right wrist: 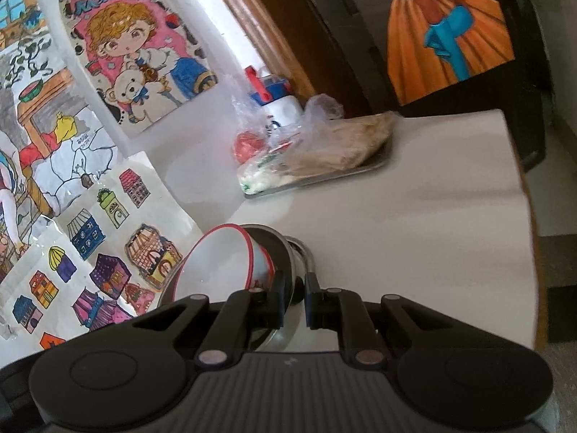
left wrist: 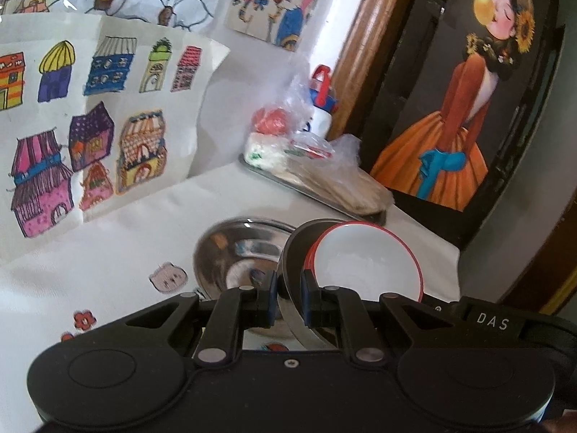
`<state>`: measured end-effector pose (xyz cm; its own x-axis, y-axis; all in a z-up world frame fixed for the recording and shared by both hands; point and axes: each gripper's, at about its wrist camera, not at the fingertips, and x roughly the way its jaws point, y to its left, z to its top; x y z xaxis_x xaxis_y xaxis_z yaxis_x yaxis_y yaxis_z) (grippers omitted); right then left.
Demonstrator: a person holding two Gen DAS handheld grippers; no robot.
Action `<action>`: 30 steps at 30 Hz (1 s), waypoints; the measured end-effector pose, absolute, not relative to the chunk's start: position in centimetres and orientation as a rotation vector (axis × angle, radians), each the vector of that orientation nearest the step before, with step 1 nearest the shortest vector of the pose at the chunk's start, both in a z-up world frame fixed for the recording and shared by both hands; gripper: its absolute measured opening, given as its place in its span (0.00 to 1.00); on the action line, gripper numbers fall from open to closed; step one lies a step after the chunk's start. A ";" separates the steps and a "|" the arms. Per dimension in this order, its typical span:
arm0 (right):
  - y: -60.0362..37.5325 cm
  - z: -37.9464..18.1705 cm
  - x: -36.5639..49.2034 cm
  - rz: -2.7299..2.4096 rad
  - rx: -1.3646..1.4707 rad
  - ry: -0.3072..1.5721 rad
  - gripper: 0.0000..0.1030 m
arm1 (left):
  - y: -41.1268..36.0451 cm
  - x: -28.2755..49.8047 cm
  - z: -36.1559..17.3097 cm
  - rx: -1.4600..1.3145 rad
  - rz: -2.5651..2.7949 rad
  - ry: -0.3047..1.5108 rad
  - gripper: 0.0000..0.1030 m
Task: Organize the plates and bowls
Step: 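Lower the steel bowl stack onto the flat steel plate with both tools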
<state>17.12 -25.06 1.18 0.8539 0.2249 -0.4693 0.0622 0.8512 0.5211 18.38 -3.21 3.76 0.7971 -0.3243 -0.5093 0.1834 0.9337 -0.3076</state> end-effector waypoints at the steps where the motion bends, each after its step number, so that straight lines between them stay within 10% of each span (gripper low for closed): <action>1: -24.8 1.2 17.7 0.098 0.547 0.551 0.12 | -3.1 18.7 3.8 -0.247 -0.270 0.586 0.12; 30: -23.0 -0.9 23.0 0.123 0.515 0.629 0.12 | -1.5 24.2 1.4 -0.241 -0.182 0.641 0.12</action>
